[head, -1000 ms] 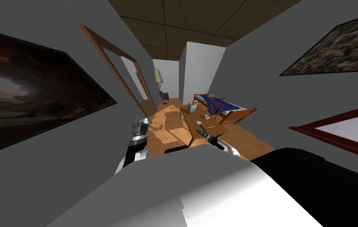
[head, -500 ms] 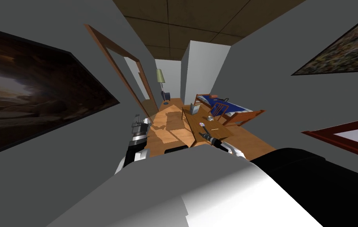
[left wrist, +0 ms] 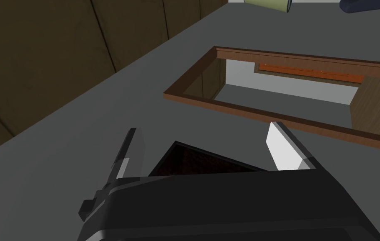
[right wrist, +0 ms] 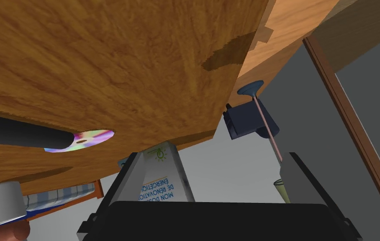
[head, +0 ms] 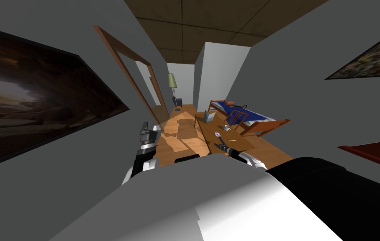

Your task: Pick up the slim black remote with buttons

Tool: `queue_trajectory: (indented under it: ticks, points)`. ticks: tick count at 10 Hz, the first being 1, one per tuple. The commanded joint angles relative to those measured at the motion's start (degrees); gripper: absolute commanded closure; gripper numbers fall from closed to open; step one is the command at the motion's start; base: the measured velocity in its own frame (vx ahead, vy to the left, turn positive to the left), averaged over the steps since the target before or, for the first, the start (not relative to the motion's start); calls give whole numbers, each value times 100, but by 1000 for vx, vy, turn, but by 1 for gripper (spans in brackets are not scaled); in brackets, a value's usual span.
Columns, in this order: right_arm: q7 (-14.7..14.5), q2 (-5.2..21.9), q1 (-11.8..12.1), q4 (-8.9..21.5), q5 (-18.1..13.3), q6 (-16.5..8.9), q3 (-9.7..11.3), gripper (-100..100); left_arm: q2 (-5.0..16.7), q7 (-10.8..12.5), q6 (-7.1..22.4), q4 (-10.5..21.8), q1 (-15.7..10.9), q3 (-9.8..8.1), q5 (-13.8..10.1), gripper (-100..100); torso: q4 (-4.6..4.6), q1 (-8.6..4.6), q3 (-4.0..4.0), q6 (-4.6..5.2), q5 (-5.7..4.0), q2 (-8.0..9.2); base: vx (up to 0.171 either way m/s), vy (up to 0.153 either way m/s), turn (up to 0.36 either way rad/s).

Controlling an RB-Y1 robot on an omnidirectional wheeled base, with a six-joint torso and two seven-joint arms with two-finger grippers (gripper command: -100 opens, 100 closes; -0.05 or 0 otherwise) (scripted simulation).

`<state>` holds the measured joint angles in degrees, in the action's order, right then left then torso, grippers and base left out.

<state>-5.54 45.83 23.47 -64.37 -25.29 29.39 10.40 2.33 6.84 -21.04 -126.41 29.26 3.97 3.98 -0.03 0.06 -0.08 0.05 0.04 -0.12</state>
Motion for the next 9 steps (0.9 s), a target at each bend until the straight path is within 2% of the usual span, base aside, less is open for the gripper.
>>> queue_trajectory:
  ticks: [1,3,6,7,9]
  points:
    - [-26,99,-30,286,-118,97,70,-100,0,0,0,0,0,0,0,0,0,0,0,0,0,0,72,24,91]
    - [-26,99,-30,459,-118,97,70,-100,0,0,0,0,0,0,0,0,-1,2,-4,-1,0,-9,65,13,20]
    - [-6,312,-55,1027,-331,208,213,-100,0,0,0,0,0,0,0,0,-2,-5,-6,-1,-1,-12,103,9,73]
    - [-6,312,-55,1080,-331,208,213,-100,0,0,0,0,1,0,0,0,-3,-3,-11,-2,0,-22,107,-9,44]
    - [16,473,-67,1603,-534,316,357,-100,0,0,0,0,1,0,0,0,-3,-10,-11,-2,-2,-21,134,-13,89]
